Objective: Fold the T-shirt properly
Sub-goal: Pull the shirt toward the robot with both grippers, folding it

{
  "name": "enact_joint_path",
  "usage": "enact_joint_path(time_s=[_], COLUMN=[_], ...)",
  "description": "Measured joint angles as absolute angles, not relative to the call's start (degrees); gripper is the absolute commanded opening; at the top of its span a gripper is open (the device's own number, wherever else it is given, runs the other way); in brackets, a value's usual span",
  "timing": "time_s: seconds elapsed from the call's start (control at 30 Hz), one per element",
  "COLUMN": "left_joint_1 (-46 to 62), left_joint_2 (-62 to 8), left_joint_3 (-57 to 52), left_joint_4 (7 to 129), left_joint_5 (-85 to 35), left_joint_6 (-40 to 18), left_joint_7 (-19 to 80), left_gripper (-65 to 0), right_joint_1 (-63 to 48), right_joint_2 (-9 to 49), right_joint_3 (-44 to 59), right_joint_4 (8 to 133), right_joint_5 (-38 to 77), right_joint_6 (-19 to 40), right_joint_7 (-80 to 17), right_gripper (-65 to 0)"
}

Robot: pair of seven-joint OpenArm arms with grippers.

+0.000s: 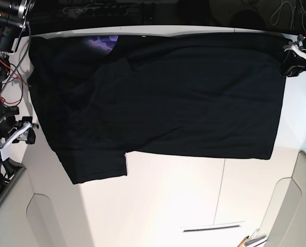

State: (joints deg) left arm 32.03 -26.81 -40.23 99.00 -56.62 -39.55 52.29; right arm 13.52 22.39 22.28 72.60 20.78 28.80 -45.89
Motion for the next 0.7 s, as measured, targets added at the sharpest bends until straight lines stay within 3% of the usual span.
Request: enact_joint_path(time_s=[0.1, 0.23, 0.5, 0.6, 0.7], left_joint_1=[32.03, 32.03, 32.01, 31.40, 30.26], left_joint_2=[-26.70, -26.68, -26.68, -26.68, -26.68], left_joint_3=[-40.23, -40.23, -40.23, -40.23, -40.23], left_joint_4=[99.00, 99.00, 99.00, 99.00, 99.00], left_joint_5=[-56.66, -56.64, -57.04, -57.06, -57.12], left_joint_6=[-39.53, -39.53, -39.53, -39.53, -39.53], left_joint_7=[52.27, 52.27, 52.25, 52.25, 52.18], left_gripper=[-43.2, -43.3, -43.2, -43.3, -43.3], right_joint_1=[18.72, 21.91, 22.09, 22.26, 22.24], right_joint_2=[22.24, 22.22, 22.55, 22.57, 22.52], right_joint_3=[22.09, 21.06, 15.42, 13.02, 12.03], right_joint_4=[61.65, 51.77, 49.98, 49.98, 49.98], right_joint_5=[26.50, 29.23, 30.83, 30.85, 30.85], right_joint_6=[33.28, 33.47, 33.76, 33.76, 33.87], right_joint_7=[-46.81, -46.94, -45.63, -45.41, -45.78], right_gripper=[-32.0, -32.0, -32.5, -42.5, -59.3])
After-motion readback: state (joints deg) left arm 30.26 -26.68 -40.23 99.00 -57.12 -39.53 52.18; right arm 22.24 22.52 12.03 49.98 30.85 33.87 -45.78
